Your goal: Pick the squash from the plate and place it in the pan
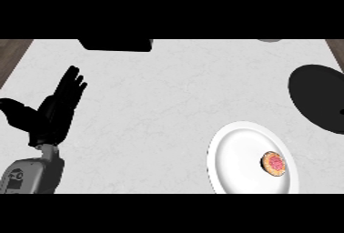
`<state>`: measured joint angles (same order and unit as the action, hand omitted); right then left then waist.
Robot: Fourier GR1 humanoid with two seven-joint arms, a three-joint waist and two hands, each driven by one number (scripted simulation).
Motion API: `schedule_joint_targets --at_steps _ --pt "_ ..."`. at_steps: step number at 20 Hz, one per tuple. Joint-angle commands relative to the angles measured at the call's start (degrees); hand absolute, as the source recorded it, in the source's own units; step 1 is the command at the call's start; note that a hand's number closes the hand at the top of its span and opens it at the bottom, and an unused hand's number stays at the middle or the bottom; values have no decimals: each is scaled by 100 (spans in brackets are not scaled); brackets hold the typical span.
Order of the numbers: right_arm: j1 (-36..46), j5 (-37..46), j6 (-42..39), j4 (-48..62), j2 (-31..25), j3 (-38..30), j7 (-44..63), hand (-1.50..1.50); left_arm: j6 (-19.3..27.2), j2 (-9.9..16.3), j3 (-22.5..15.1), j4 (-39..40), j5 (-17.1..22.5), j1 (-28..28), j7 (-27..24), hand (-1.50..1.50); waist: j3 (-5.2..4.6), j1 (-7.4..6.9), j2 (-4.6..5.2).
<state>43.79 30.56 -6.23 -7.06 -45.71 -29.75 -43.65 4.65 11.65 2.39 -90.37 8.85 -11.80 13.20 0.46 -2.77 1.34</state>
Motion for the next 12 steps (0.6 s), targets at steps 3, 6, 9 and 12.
schedule_joint_targets --at_steps 3,6,9,12 --pt "-144 -661 -1667 283 -851 -625 -145 -150 41 -51 -8 119 -93 163 -148 0 0 82 0" --pt "-681 -833 -2389 361 -1003 -775 -703 -150 93 -47 32 -54 -50 162 -28 0 14 145 -21" --pt "-848 -904 -2925 318 -1090 -810 -786 -150 102 -53 33 -87 -28 111 57 0 20 158 -28" --pt "-1022 -873 -3195 137 -1232 -745 -853 -150 139 -95 -21 -64 -128 129 -76 0 28 176 -20"
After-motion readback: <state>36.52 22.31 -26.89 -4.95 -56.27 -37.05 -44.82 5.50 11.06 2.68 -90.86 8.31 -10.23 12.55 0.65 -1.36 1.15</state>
